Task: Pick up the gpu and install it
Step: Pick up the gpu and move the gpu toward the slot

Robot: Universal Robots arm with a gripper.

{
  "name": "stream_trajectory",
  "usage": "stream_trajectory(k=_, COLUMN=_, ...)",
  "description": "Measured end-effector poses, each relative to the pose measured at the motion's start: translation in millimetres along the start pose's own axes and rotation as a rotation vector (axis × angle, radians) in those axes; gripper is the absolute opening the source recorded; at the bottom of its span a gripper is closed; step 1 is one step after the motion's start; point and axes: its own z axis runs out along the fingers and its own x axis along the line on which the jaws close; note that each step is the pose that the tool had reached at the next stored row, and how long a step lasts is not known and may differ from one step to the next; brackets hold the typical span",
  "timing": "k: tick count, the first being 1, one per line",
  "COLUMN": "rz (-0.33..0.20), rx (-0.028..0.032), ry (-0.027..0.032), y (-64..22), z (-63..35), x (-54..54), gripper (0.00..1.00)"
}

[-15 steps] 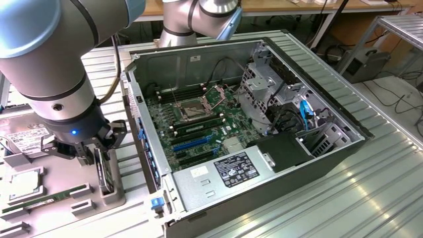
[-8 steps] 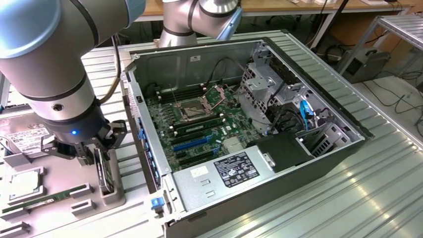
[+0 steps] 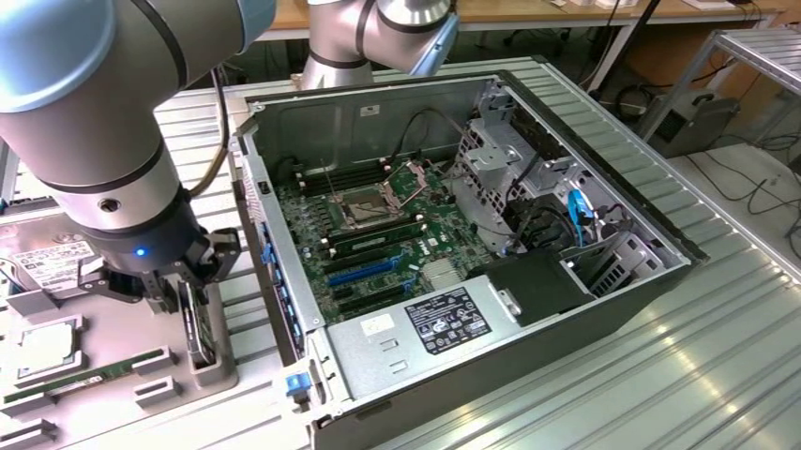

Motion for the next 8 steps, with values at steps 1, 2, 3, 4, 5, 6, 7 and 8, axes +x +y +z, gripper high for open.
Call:
stream_trajectory(k=1, rz=0.000, rx=0.0001, ry=0.0000, y=-0.2, z=-0.1, x=0.0, gripper=0.36)
stream_trajectory(k=2, rz=0.000, rx=0.0000, ry=-0.0001, y=-0.4, z=0.0, x=0.0, gripper=0.36)
stream_trajectory(k=3, rz=0.000, rx=0.0000, ry=0.0000, y=-0.4, z=-0.1, x=0.0, gripper=0.36)
stream_trajectory(k=4, rz=0.000, rx=0.0001, ry=0.0000, y=-0.5, z=-0.1, x=-0.1, gripper=0.36)
stream_trajectory(k=5, rz=0.000, rx=0.0001, ry=0.0000, y=-0.5, z=-0.1, x=0.0, gripper=0.35)
stream_trajectory(k=6, rz=0.000, rx=0.0001, ry=0.0000, y=-0.5, z=-0.1, x=0.0, gripper=0.35)
stream_trajectory(k=7, rz=0.000, rx=0.0002, ry=0.0000, y=-0.5, z=-0.1, x=0.0, gripper=0.35)
stream_trajectory(k=8, rz=0.000, rx=0.0001, ry=0.0000, y=-0.5, z=-0.1, x=0.0, gripper=0.28)
